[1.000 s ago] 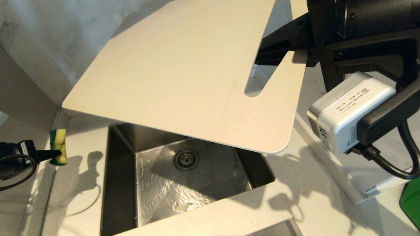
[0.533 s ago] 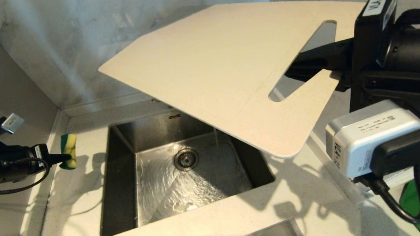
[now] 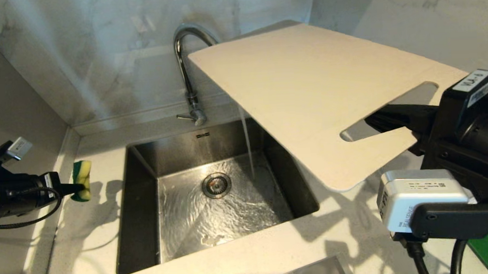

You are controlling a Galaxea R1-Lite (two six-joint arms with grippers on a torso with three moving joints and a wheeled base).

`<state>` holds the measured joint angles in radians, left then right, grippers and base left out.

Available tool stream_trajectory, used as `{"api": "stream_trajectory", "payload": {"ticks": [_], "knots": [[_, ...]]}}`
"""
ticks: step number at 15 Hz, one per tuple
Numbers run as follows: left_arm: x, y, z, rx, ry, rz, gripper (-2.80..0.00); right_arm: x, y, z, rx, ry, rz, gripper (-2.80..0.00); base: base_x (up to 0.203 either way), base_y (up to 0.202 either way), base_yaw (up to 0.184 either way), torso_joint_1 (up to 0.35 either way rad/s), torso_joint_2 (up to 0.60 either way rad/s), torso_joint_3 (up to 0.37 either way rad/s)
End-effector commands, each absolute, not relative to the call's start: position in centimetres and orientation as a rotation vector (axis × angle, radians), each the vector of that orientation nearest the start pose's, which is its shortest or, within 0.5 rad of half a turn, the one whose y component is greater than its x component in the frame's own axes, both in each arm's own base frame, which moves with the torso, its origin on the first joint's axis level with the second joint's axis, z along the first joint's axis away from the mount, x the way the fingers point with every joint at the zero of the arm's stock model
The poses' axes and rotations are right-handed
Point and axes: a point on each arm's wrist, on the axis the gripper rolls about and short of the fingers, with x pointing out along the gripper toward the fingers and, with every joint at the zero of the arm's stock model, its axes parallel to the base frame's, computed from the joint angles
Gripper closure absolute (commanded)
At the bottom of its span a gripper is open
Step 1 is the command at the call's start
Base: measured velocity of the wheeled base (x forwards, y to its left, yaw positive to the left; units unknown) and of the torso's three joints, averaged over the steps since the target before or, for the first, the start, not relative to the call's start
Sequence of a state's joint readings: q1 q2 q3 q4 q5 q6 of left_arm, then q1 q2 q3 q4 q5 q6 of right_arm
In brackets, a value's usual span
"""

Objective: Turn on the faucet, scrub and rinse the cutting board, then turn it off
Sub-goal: Put down the cutting board

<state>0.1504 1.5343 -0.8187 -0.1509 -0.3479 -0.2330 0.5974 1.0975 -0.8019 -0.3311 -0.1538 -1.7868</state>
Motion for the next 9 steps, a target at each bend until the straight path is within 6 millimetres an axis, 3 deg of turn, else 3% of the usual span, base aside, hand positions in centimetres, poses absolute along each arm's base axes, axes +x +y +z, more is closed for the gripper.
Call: {"api": "stream_trajectory", "payload": {"ticks": [1,6,9], "knots": [[25.7,3.1,18.3,-0.369,0.585,-0.124,0.0,12.7,8.2,28.0,-1.741,-0.394,0.315,0.0,0.0,0.0,0.0,0.0,0.0,0.0],[26.6,3.3,17.4,-0.376,0.613,-0.12,0.0,12.9,8.1,26.5,-1.697,-0.336,0.367,0.0,0.0,0.0,0.0,0.0,0.0,0.0],[27.3,3.4,16.7,-0.377,0.616,-0.119,0.0,13.3,7.3,24.6,-1.722,-0.241,0.376,0.0,0.0,0.0,0.0,0.0,0.0,0.0]]}}
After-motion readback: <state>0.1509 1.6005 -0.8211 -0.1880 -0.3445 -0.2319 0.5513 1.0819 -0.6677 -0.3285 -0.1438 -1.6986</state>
